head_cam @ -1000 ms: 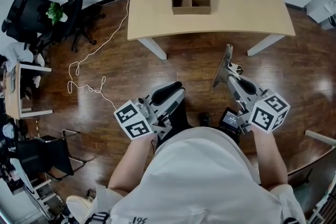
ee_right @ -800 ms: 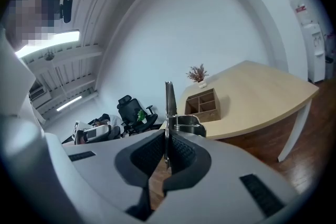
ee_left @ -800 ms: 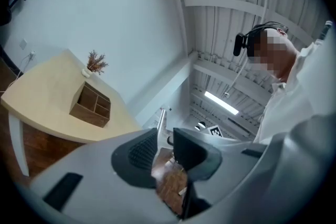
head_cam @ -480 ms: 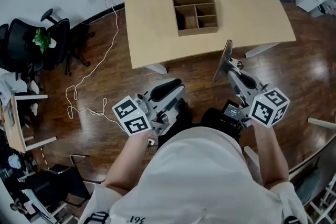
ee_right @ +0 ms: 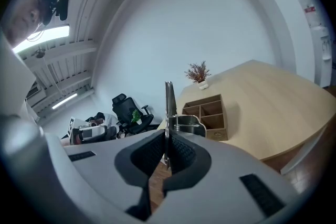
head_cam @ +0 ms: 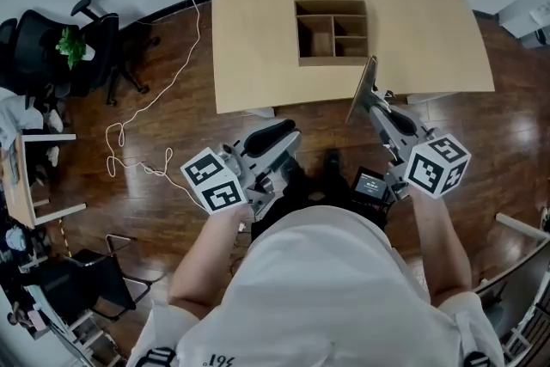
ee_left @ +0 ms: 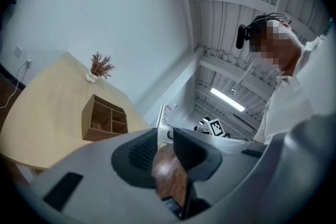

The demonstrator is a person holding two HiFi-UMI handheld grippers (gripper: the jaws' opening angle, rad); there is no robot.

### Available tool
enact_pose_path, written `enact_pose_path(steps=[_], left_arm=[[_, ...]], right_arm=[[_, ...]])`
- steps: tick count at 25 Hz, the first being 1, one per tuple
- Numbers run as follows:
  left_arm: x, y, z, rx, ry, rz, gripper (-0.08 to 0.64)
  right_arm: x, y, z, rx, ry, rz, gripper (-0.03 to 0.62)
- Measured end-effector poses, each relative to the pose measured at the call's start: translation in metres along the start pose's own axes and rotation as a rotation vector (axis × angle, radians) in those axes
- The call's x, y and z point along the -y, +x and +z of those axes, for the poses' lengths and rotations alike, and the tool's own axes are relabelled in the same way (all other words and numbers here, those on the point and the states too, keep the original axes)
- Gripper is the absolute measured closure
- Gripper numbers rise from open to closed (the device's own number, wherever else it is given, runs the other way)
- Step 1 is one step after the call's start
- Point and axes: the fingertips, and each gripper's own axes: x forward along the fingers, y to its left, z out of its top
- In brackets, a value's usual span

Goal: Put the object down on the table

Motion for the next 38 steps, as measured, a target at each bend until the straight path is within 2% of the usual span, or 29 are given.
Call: enact_pose_path(steps=[8,17,22,30,38], left_arm=[[-0.019,0.022,0.006,0.009,0.002,0.047,0.488],[-0.059,0.044,0.010,-0.003,0.035,0.074,0.488],[-0.087,0.057,0.004,-0.043,0.044,0.096,0.488],[-0.108,0.076,0.012,-0.052,0.033,0.097,0.488],[-0.116,0.082,0.011,-0.055,0.000,0.094,0.488]], right_arm=[[0.016,0.032,0.021,-0.026,-0.040,0.037,0.588],[0.026,0.079,0.035,-0.044,-0.082,0.049,0.588],[0.038,0.111,0.042,-0.050,-0.109,0.038,0.588],[0.054,0.156,0.060,-0.044,-0.127,0.019,0.588],[0.069,0.198,0.044,-0.110,-0.124,-0.014,0.588]])
